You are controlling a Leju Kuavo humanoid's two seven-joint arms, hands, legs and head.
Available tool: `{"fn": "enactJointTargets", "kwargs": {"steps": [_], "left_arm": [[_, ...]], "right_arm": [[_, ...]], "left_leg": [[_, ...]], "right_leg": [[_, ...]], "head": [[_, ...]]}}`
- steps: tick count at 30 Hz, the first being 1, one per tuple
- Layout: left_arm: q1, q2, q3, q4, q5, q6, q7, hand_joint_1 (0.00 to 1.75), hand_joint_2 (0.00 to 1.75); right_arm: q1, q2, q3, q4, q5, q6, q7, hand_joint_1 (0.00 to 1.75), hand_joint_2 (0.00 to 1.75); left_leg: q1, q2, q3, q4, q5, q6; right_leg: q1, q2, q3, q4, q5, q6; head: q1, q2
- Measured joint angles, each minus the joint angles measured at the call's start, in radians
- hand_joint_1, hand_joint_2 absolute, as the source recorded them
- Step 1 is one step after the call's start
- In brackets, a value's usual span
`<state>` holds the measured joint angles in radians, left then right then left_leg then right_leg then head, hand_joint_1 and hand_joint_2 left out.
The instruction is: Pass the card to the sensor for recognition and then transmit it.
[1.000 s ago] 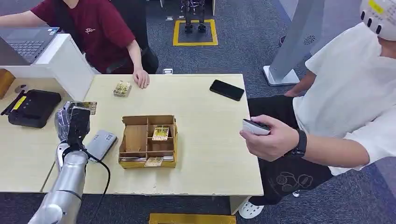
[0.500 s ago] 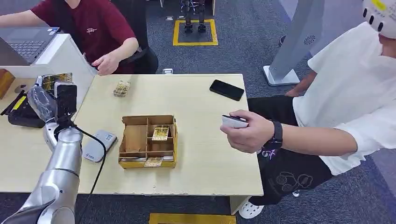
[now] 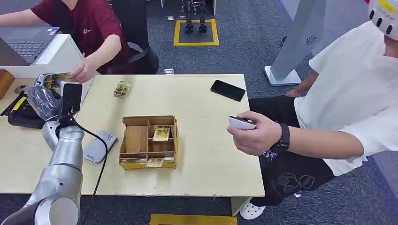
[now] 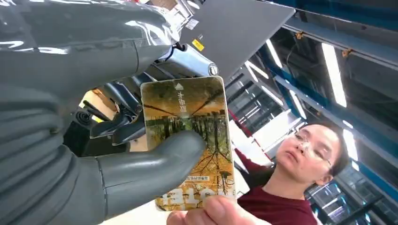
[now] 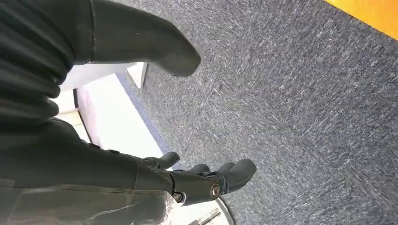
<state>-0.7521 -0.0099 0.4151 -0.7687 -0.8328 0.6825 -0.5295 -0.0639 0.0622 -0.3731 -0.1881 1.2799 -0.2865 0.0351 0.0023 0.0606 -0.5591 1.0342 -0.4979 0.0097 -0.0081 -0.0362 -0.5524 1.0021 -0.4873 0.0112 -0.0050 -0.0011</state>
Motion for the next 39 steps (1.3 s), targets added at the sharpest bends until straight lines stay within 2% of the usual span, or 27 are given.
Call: {"fn": "enactJointTargets", "kwargs": {"steps": [2,3,9,11,15,21,25,28,30,34,39], "left_arm": [[-0.003,-0.002,0.006,0.005,0.01,0.0,-0.012,1.75,1.75],[-0.004,-0.003,0.008,0.008,0.013,0.0,-0.016,0.0,1.75],[-0.018,-0.006,0.01,0.027,0.067,-0.003,-0.02,0.0,1.75],[-0.023,-0.006,0.01,0.033,0.099,-0.023,0.008,0.0,1.75],[-0.036,-0.01,0.008,0.041,0.194,-0.139,0.098,0.0,1.75],[-0.023,0.005,-0.062,0.01,0.268,-0.377,0.151,0.0,1.75],[0.038,0.057,-0.149,-0.101,0.346,-0.579,0.177,0.0,1.75],[0.096,0.1,-0.203,-0.196,0.425,-0.669,0.174,0.0,1.75],[0.147,0.126,-0.231,-0.296,0.507,-0.749,0.183,0.0,1.75],[0.247,0.179,-0.292,-0.485,0.617,-0.86,0.185,0.0,1.75],[0.362,0.262,-0.374,-0.67,0.654,-0.955,0.15,0.0,1.75]], "right_arm": [[0.0,0.0,0.0,0.0,0.001,-0.001,-0.003,0.0,1.75],[0.0,0.0,0.0,0.0,0.001,-0.001,-0.004,0.0,1.75],[0.0,0.0,-0.001,0.0,0.004,-0.003,-0.004,0.0,1.75],[0.0,0.0,-0.003,0.0,0.003,-0.005,-0.003,0.0,1.75],[0.001,0.0,-0.016,0.0,-0.001,-0.008,0.005,0.0,1.75],[0.003,0.0,-0.043,0.0,-0.016,-0.018,0.006,0.0,1.75],[0.011,0.0,-0.068,0.0,-0.026,-0.019,0.003,0.0,1.75],[0.014,0.0,-0.082,0.0,-0.034,-0.019,0.003,0.0,1.75],[0.015,0.0,-0.098,0.0,-0.039,-0.023,0.002,0.0,1.75],[0.02,0.0,-0.122,0.0,-0.048,-0.027,-0.007,0.0,1.75],[0.021,0.0,-0.147,-0.001,-0.055,-0.031,-0.014,0.0,1.75]], "left_leg": [[0.0,0.0,0.0,0.0,0.0,0.0],[0.0,0.0,0.0,0.0,0.0,0.0],[0.0,0.0,0.0,0.0,0.0,0.0],[0.0,0.0,0.0,0.0,0.0,0.0],[0.0,0.0,0.0,0.0,0.0,0.0],[0.0,0.001,-0.001,0.0,0.0,0.0],[0.0,0.002,-0.001,0.0,0.0,0.0],[0.0,0.003,-0.001,0.0,0.0,0.0],[0.0,0.003,-0.001,0.0,0.0,-0.001],[0.0,0.003,-0.002,0.0,0.0,-0.001],[0.0,0.004,-0.003,0.0,0.0,-0.001]], "right_leg": [[0.0,0.0,0.0,0.0,0.0,0.0],[0.0,0.0,0.0,0.0,0.0,0.0],[0.0,0.0,0.0,0.0,0.0,0.0],[0.0,0.0,0.0,0.0,0.0,0.0],[0.0,0.0,-0.001,0.0,0.0,0.0],[0.0,0.001,0.0,0.0,0.0,0.0],[0.0,0.002,-0.001,0.001,0.0,0.0],[0.0,0.002,-0.002,0.001,0.0,0.0],[0.0,0.003,-0.003,0.001,0.0,0.0],[0.0,0.003,-0.004,0.001,0.0,0.0],[0.0,0.004,-0.004,0.001,0.0,0.0]], "head": [[0.0,0.0],[0.0,0.0],[0.0,0.0],[0.0,0.0],[0.0,0.0],[0.0,0.0],[0.0,0.0],[0.0,0.0],[0.0,0.0],[0.0,0.0],[0.0,0.0]]}}
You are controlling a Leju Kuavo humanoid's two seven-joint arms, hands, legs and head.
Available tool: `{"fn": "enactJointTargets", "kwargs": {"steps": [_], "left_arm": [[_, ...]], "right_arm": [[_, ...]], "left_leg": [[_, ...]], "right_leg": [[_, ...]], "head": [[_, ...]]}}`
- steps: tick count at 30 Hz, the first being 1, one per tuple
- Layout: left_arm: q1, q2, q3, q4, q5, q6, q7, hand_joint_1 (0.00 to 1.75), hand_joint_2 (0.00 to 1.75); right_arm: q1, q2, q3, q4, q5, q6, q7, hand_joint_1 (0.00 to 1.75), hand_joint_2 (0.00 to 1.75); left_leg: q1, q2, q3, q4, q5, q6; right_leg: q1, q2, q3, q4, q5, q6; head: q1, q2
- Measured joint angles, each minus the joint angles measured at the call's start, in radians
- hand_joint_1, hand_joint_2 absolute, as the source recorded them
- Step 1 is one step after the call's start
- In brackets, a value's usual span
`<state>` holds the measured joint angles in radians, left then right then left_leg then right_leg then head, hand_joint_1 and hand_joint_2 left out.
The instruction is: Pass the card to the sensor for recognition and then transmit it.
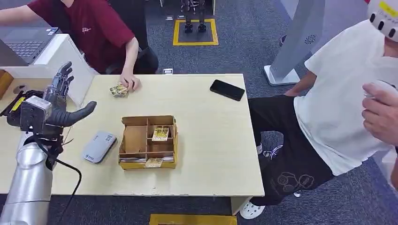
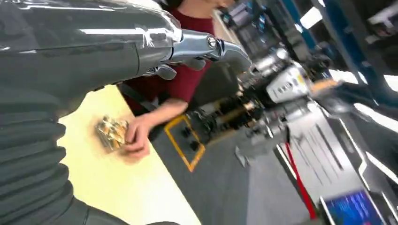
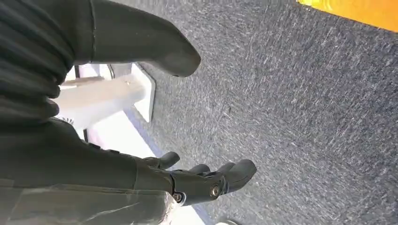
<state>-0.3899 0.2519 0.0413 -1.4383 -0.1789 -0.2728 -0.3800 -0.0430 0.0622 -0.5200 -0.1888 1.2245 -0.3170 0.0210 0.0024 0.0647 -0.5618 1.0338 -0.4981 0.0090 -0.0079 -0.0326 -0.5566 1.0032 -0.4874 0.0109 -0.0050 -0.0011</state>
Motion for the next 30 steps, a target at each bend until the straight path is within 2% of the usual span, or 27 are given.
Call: {"fn": "enactJointTargets", "kwargs": {"steps": [3,5,7,11,16,19,27,30], "left_arm": [[0.079,0.05,-0.044,-0.095,-0.045,-0.003,-0.043,0.0,1.75],[0.149,0.076,-0.075,-0.163,-0.13,0.033,-0.081,0.0,1.75],[0.208,0.08,-0.106,-0.21,-0.236,0.095,-0.1,0.0,1.75],[0.34,0.065,-0.215,-0.292,-0.517,0.298,-0.1,0.0,1.75],[0.42,0.024,-0.339,-0.308,-0.677,0.429,-0.054,0.0,1.75],[0.439,0.006,-0.38,-0.308,-0.725,0.471,-0.024,0.0,1.75],[0.456,-0.034,-0.425,-0.297,-0.877,0.608,0.05,0.0,1.75],[0.453,-0.06,-0.428,-0.275,-1.009,0.696,0.123,0.0,1.75]], "right_arm": [[0.002,0.0,-0.018,0.0,-0.002,-0.003,-0.003,0.0,1.75],[0.003,0.0,-0.027,0.0,-0.006,-0.007,-0.005,0.0,1.75],[0.004,0.0,-0.035,0.0,-0.008,-0.007,-0.002,0.0,1.75],[0.004,0.002,-0.051,-0.001,-0.007,-0.007,0.007,0.0,1.75],[0.004,0.006,-0.068,-0.002,-0.003,-0.01,-0.001,0.0,1.75],[0.004,0.006,-0.073,-0.003,0.0,-0.011,-0.002,0.0,1.75],[0.004,0.007,-0.081,-0.003,0.01,-0.011,0.002,0.0,1.75],[0.003,0.008,-0.082,-0.003,0.02,-0.011,0.003,0.0,1.75]], "left_leg": [[0.0,0.0,0.0,0.0,0.0,0.0],[0.0,0.001,0.0,0.0,0.0,0.0],[-0.001,0.001,-0.001,0.0,0.0,0.0],[-0.001,0.001,-0.001,0.0,-0.002,0.0],[-0.001,0.001,-0.001,0.0,-0.002,0.0],[-0.001,0.001,-0.001,0.0,-0.002,0.0],[-0.001,0.001,-0.001,0.0,-0.001,0.0],[-0.001,0.001,-0.001,0.0,-0.001,0.0]], "right_leg": [[0.0,0.0,0.0,0.0,0.0,0.0],[0.0,0.001,-0.001,0.0,0.0,0.0],[-0.001,0.001,-0.001,0.0,0.0,0.0],[-0.001,0.001,-0.002,0.0,0.0,0.0],[-0.001,0.001,-0.002,-0.001,0.0,0.0],[-0.001,0.001,-0.002,0.0,0.0,0.0],[-0.001,0.001,-0.002,0.0,0.0,0.0],[-0.001,0.001,-0.002,0.0,0.0,0.0]], "head": [[0.0,0.0],[-0.002,0.0],[-0.002,0.0],[-0.001,0.0],[-0.002,0.0],[-0.002,0.0],[-0.002,0.0],[-0.002,0.0]]}}
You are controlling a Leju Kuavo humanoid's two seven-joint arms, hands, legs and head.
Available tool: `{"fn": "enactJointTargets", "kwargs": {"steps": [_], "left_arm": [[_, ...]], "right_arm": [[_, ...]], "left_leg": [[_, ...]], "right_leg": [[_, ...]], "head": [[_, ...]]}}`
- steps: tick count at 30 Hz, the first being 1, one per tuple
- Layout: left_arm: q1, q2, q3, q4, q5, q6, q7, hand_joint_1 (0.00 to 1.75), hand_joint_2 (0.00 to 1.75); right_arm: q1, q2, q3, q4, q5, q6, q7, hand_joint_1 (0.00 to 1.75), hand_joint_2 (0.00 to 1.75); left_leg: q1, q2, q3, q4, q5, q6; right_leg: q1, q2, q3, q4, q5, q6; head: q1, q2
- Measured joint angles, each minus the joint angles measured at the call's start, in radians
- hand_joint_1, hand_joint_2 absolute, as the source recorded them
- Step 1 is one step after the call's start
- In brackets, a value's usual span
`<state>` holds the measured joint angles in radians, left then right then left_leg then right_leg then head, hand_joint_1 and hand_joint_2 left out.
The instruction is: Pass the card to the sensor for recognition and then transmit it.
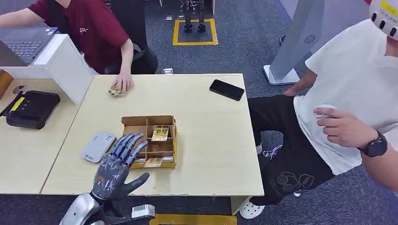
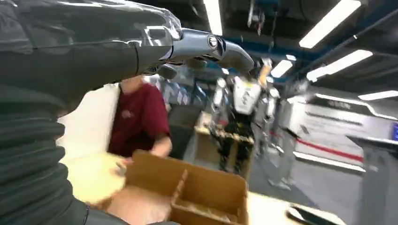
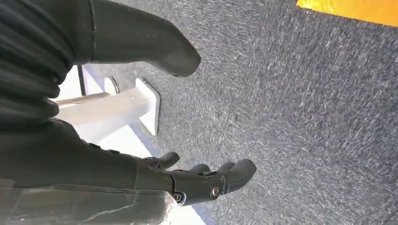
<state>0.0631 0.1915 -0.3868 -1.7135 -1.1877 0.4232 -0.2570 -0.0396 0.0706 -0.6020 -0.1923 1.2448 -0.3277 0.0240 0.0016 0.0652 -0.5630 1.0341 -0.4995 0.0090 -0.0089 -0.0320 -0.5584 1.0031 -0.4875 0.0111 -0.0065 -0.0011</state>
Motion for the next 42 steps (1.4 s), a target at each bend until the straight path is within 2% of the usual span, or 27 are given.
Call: {"fn": "enactJointTargets", "kwargs": {"steps": [2,4,12,17,22,27,42], "left_arm": [[-0.013,-0.022,-0.001,0.043,-0.082,0.047,0.059,0.0,1.75],[-0.028,-0.036,-0.002,0.088,-0.106,0.069,0.089,0.0,1.75],[-0.064,-0.063,-0.002,0.187,-0.128,0.091,0.115,0.0,1.75],[-0.089,-0.072,-0.002,0.249,-0.171,0.107,0.154,0.0,1.75],[-0.121,-0.081,-0.002,0.319,-0.177,0.138,0.162,0.0,1.75],[-0.129,-0.086,-0.002,0.354,-0.162,0.14,0.153,0.0,1.75],[-0.129,-0.086,-0.002,0.373,-0.142,0.139,0.143,0.0,1.75]], "right_arm": [[-0.001,0.0,-0.003,0.0,0.007,0.0,-0.001,0.0,1.75],[-0.003,0.0,-0.007,0.0,0.013,0.0,-0.005,0.0,1.75],[-0.005,0.0,-0.013,0.0,0.021,0.0,-0.005,0.0,1.75],[-0.006,0.0,-0.013,0.0,0.035,0.0,-0.005,0.0,1.75],[-0.007,0.0,-0.014,0.0,0.043,0.0,-0.004,0.0,1.75],[-0.007,0.0,-0.016,0.0,0.05,0.0,0.0,0.0,1.75],[-0.007,0.0,-0.018,0.0,0.054,0.001,0.003,0.0,1.75]], "left_leg": [[0.0,0.0,0.0,0.0,0.0,0.0],[0.0,0.0,0.0,0.0,0.0,0.0],[0.0,0.0,0.0,0.0,0.0,0.0],[0.0,0.0,0.0,0.0,0.0,0.0],[0.0,-0.001,0.0,0.0,0.0,0.0],[0.0,0.0,0.0,0.0,0.001,0.0],[0.0,-0.001,0.0,0.0,0.001,0.0]], "right_leg": [[0.0,0.0,0.0,0.0,0.0,0.0],[0.0,0.0,0.0,0.0,0.0,0.0],[0.0,0.0,0.0,0.0,0.0,0.0],[0.0,0.0,0.0,0.0,0.0,0.0],[0.0,-0.001,0.001,0.0,0.0,0.0],[0.0,-0.001,0.0,0.0,0.0,0.0],[0.0,-0.001,0.0,0.0,0.0,0.0]], "head": [[0.0,0.0],[0.0,0.0],[0.0,0.0],[0.0,0.0],[0.0,0.0],[0.0,0.0],[0.0,0.0]]}}
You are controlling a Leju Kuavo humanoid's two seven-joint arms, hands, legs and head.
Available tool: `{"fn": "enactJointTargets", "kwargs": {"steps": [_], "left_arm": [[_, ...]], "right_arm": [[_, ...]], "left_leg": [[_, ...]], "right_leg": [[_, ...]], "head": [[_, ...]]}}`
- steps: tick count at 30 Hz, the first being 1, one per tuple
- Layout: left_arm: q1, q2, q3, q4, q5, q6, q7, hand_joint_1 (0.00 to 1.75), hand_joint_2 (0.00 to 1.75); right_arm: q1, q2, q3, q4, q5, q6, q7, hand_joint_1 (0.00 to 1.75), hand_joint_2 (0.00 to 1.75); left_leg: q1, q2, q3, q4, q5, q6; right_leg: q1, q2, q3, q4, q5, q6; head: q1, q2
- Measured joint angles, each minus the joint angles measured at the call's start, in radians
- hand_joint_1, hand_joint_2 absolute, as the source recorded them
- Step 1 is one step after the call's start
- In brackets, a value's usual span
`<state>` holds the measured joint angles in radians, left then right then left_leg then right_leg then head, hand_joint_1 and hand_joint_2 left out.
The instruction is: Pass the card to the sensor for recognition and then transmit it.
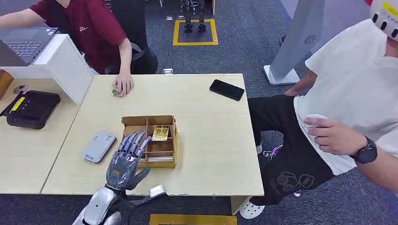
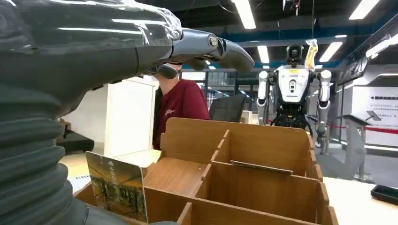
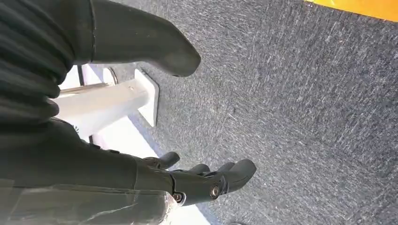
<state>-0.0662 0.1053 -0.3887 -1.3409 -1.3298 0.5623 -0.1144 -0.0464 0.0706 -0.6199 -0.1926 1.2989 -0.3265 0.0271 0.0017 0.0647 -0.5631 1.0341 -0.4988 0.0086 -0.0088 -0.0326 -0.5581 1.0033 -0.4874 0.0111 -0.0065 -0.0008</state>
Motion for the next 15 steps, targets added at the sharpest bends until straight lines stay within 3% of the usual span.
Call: {"fn": "enactJointTargets", "kwargs": {"steps": [5,15], "left_arm": [[0.0,0.0,0.001,0.0,0.004,0.002,-0.001,0.0,1.75],[-0.021,-0.015,0.033,0.023,-0.053,0.013,0.052,0.0,1.75]], "right_arm": [[0.0,0.0,-0.004,0.0,0.003,0.0,0.003,0.0,1.75],[0.0,0.0,-0.013,0.0,0.019,0.002,0.005,0.0,1.75]], "left_leg": [[0.0,0.0,0.0,0.0,0.0,0.0],[0.0,0.0,0.0,0.0,0.0,0.0]], "right_leg": [[0.0,0.0,0.0,0.0,0.0,0.0],[0.0,0.0,0.0,0.0,0.0,0.0]], "head": [[0.0,0.0],[0.0,0.0]]}}
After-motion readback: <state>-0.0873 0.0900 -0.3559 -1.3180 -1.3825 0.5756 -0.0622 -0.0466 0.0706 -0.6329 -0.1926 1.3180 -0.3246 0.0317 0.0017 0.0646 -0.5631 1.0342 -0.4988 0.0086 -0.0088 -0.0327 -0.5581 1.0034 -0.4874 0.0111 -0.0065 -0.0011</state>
